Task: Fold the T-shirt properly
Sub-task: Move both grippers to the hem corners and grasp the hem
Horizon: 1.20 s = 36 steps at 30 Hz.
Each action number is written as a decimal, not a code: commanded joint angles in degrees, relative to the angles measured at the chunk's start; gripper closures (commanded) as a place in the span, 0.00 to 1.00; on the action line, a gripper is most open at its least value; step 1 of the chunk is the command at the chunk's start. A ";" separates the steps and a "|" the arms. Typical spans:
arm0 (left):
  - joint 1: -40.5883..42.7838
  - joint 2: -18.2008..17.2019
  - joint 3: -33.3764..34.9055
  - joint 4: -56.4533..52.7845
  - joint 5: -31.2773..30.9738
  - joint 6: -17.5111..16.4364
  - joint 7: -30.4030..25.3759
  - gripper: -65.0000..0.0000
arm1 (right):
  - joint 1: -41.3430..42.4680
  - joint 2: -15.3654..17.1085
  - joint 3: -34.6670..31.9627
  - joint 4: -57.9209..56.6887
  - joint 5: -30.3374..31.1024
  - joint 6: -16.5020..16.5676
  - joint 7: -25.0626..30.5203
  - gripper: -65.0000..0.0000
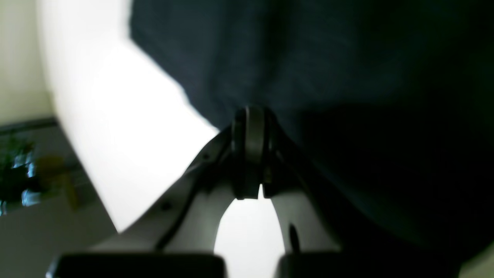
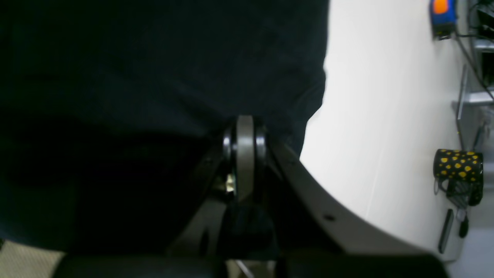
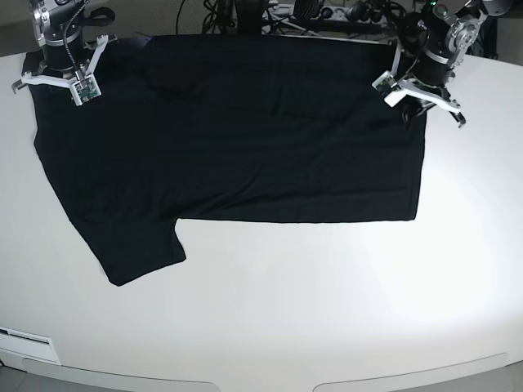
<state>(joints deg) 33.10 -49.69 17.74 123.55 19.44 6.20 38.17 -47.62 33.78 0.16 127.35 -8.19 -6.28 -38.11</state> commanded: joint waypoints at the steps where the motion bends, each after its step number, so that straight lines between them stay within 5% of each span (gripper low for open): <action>1: -1.03 -0.96 -1.03 1.51 0.26 1.92 -2.08 1.00 | -0.28 0.68 0.37 1.14 -0.87 -1.27 1.40 1.00; 5: -6.49 0.07 -6.54 1.88 -10.54 2.14 -3.65 1.00 | -0.31 0.66 0.37 1.18 -0.87 -1.64 2.05 1.00; 11: -13.05 7.89 -25.35 -5.05 -34.62 -5.81 -8.94 1.00 | -0.28 0.61 0.37 1.18 -0.90 -1.66 1.46 1.00; 15: -19.96 12.76 -31.26 -16.96 -52.30 -13.51 -9.97 1.00 | -0.11 0.55 0.37 1.18 -0.90 -1.16 2.56 1.00; 18: -26.45 15.10 -31.47 -28.74 -62.27 -22.23 -9.81 0.99 | -0.11 0.52 0.37 1.18 -0.87 -1.25 2.54 0.88; 23: -36.11 16.41 -30.49 -45.42 -70.77 -29.09 -2.69 0.51 | -0.11 0.52 0.37 1.18 -0.90 -1.22 2.51 0.81; 36: -48.41 17.16 -15.23 -61.94 -76.46 -30.93 8.55 0.50 | 1.49 0.50 0.37 1.18 -0.85 -1.68 2.51 0.81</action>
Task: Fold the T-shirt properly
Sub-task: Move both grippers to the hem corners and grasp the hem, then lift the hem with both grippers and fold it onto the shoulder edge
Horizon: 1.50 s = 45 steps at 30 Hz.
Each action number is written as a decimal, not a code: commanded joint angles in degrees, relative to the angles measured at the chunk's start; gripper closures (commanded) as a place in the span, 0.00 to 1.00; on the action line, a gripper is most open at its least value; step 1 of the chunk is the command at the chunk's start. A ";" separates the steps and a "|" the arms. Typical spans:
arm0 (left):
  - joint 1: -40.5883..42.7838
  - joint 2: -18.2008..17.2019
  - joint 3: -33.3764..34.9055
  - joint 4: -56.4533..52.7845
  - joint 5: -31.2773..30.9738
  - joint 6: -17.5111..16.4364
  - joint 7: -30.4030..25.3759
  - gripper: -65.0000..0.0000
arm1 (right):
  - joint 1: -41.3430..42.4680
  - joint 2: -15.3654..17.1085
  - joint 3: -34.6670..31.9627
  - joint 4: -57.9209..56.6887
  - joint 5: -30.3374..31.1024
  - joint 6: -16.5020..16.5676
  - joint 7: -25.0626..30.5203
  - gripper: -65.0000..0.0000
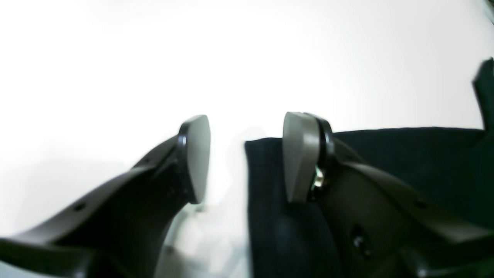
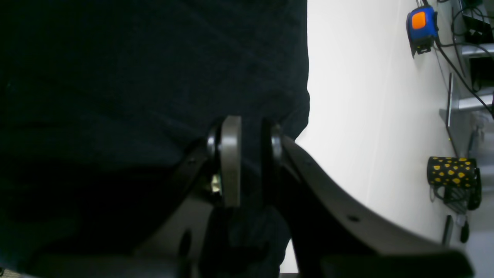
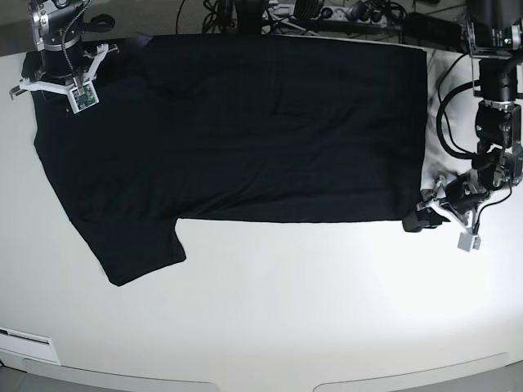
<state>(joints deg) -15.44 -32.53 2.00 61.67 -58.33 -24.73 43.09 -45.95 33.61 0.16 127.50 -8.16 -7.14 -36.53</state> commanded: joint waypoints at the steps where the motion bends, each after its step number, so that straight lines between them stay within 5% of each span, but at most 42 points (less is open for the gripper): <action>1: 0.17 0.39 0.90 -0.07 0.57 -0.20 4.81 0.50 | 0.20 0.70 0.37 1.03 -0.90 -0.83 0.94 0.81; 6: 0.17 2.67 1.01 -0.07 -1.38 -0.13 9.51 0.53 | 0.87 0.70 0.37 1.03 -0.87 -0.87 1.14 0.81; 11: 0.15 2.69 0.98 -0.07 -1.07 -0.11 9.29 1.00 | 4.68 0.70 0.37 1.03 -0.87 -0.87 2.23 0.76; 15: 0.17 2.69 0.98 -0.07 -0.94 -0.13 9.31 1.00 | 11.93 0.70 0.37 0.83 -0.85 -2.34 5.14 0.47; 20: 0.15 2.71 0.98 -0.07 0.72 -0.17 9.05 1.00 | 24.48 0.70 0.37 -4.28 4.44 -2.10 5.92 0.44; 26: 0.22 2.71 0.98 -0.07 4.13 -0.15 8.37 1.00 | 43.91 0.33 0.37 -25.94 21.22 5.64 5.90 0.44; 32: 0.22 3.17 0.98 -0.07 4.11 -0.15 8.35 1.00 | 62.27 0.02 0.37 -50.71 37.22 19.08 3.93 0.44; 40: 0.22 4.15 0.98 -0.09 4.09 -0.15 8.37 1.00 | 79.10 -4.00 0.37 -81.09 46.49 31.98 -0.24 0.44; 45: 0.20 4.28 0.98 -0.09 4.07 -0.17 8.37 1.00 | 80.83 -6.03 0.37 -87.19 48.85 33.33 -0.63 0.44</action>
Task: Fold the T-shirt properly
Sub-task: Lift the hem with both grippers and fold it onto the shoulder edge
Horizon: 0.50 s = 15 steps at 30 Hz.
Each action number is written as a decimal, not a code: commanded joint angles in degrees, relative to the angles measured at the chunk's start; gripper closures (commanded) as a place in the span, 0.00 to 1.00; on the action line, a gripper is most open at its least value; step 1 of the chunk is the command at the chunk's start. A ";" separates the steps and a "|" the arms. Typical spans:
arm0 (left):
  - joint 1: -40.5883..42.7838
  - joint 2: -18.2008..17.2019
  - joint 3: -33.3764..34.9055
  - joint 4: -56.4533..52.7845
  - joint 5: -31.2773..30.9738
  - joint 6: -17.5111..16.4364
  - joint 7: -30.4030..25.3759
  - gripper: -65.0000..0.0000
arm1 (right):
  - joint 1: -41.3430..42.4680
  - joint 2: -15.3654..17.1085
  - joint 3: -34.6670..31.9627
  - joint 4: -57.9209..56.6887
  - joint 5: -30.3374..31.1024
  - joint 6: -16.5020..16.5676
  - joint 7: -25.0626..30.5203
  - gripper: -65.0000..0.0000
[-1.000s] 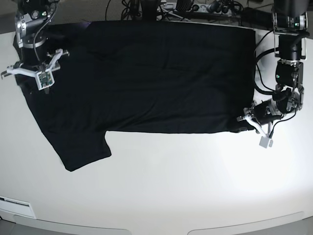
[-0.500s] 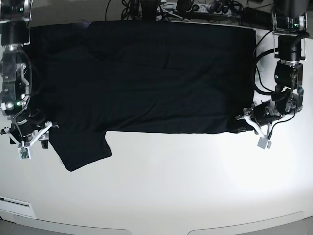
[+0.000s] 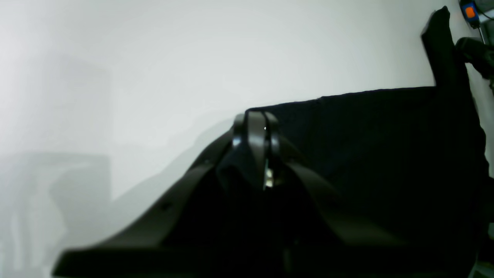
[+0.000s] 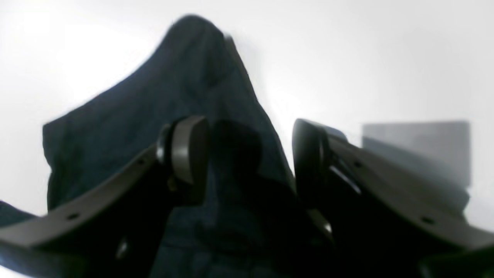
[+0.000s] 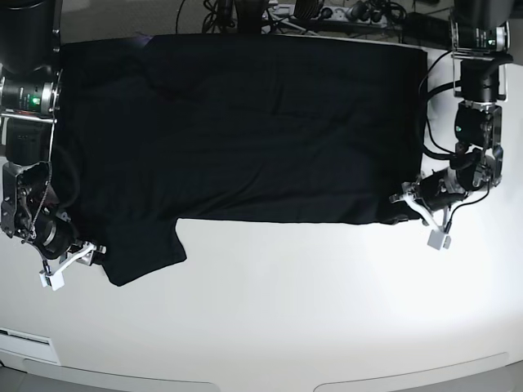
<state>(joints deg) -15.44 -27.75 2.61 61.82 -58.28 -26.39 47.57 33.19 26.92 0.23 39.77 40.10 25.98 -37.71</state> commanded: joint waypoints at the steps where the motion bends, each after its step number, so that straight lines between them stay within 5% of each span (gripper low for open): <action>1: 0.20 -0.48 0.37 -0.22 4.02 1.49 3.89 1.00 | 1.40 0.28 0.31 0.55 0.59 0.35 0.55 0.44; 7: 0.22 -0.50 0.37 -0.24 4.04 1.51 3.89 1.00 | 0.96 -1.05 0.31 0.57 0.61 4.68 0.59 0.46; 9: 0.22 -0.50 0.37 -0.24 4.04 1.49 3.89 1.00 | 0.98 -1.07 0.31 0.57 1.16 6.51 0.57 0.57; 12: 0.17 -0.50 0.37 -0.22 4.04 0.04 3.76 1.00 | 0.98 -1.03 0.31 0.66 4.28 10.14 -0.28 0.98; 15: 0.15 -0.50 0.37 -0.22 4.00 -4.63 2.43 1.00 | 0.96 -1.03 0.31 1.22 9.53 14.02 -3.65 1.00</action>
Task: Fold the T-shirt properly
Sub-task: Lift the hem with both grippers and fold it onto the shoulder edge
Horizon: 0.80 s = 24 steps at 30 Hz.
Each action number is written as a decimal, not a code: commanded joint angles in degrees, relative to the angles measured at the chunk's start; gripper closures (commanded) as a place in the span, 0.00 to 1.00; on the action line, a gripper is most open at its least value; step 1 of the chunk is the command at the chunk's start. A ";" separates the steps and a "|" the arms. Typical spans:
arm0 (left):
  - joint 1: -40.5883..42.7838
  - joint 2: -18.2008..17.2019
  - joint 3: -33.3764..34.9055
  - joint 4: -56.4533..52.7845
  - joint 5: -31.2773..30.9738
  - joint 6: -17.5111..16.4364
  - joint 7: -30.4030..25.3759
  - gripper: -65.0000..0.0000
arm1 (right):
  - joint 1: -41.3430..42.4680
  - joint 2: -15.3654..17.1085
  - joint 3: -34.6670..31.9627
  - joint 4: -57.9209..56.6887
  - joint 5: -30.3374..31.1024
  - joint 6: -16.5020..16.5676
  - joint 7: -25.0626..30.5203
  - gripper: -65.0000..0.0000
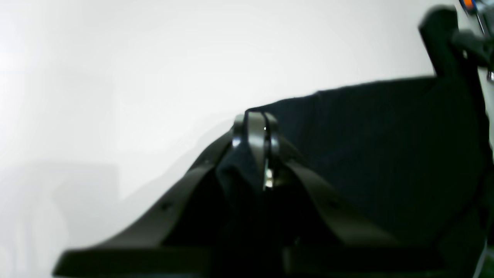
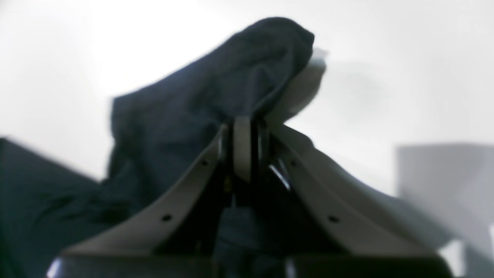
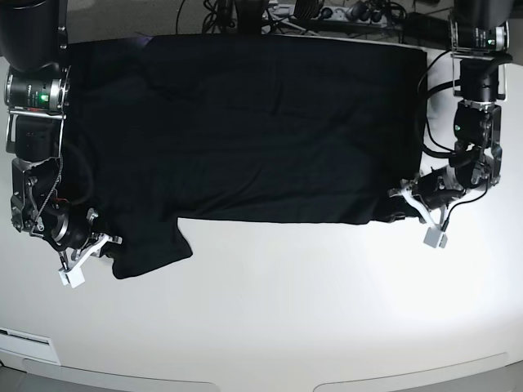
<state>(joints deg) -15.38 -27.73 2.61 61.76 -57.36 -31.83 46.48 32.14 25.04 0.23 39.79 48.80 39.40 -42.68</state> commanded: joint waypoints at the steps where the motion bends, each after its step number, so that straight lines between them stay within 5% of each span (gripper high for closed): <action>1: 0.11 -0.52 0.37 -0.15 3.08 -0.13 2.67 1.00 | 1.99 0.85 0.31 1.55 2.80 0.60 -0.20 1.00; 6: 0.09 -0.55 0.37 -0.13 3.15 -4.22 -0.24 1.00 | 0.13 1.66 0.28 8.24 6.45 0.60 -4.02 1.00; 12: -1.03 -0.52 0.37 1.53 3.13 -8.17 -0.15 1.00 | -8.22 6.84 0.20 26.14 6.32 0.60 -5.18 1.00; 24: 2.73 -3.58 0.37 18.86 2.45 -8.17 3.69 1.00 | -28.15 19.85 0.26 51.54 3.69 0.60 -5.07 1.00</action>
<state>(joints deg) -11.55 -30.33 3.42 79.90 -53.93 -39.57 50.98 2.70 43.66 -0.16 90.43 51.46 39.72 -48.90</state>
